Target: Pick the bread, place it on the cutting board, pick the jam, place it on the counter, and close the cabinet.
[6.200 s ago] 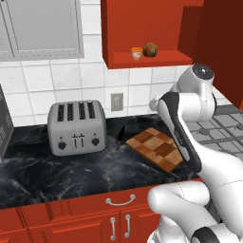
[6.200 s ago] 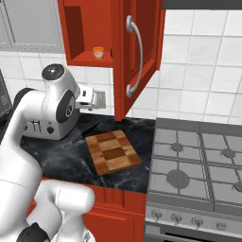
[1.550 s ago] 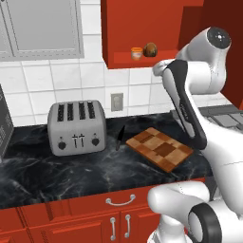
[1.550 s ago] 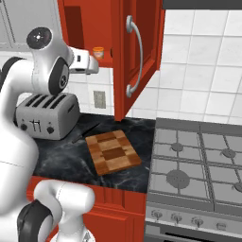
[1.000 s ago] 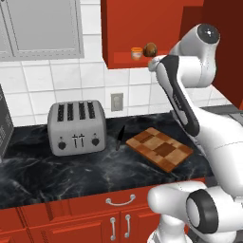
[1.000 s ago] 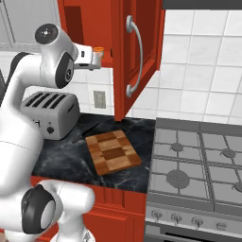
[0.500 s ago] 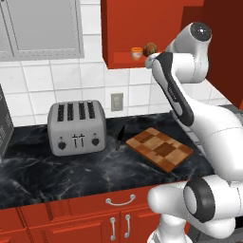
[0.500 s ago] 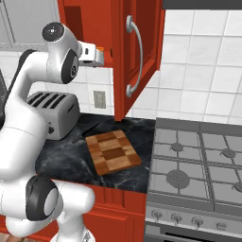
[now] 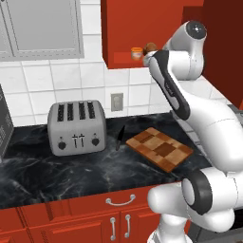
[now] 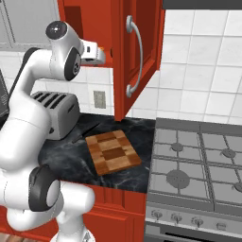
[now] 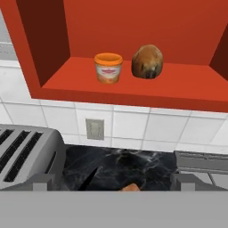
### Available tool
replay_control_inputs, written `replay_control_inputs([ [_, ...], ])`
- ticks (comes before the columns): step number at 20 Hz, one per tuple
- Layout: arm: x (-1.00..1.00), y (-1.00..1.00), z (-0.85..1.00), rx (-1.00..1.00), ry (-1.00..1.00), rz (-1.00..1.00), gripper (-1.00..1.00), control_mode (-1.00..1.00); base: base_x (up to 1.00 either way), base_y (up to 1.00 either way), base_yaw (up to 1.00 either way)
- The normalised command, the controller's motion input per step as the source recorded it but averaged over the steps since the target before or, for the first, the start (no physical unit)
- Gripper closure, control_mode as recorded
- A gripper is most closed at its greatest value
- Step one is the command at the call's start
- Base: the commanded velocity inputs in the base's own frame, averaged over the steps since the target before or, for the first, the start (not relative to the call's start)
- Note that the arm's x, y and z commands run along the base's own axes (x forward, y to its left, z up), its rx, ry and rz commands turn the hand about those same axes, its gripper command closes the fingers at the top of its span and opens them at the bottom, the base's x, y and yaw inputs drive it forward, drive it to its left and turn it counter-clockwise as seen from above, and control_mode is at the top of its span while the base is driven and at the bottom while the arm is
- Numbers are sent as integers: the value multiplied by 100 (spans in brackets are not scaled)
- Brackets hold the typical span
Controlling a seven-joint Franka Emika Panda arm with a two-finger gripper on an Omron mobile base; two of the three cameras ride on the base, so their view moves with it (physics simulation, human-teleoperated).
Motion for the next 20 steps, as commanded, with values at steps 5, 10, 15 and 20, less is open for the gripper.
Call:
replay_control_inputs([
  [5,11,11,0,0,0,0,-100,-100,0,0,0],
  [10,13,15,0,-1,0,0,-100,-100,0,0,0],
  [15,16,7,0,0,0,0,-100,-100,0,0,0],
  [20,23,4,0,0,0,0,-100,-100,0,0,0],
])
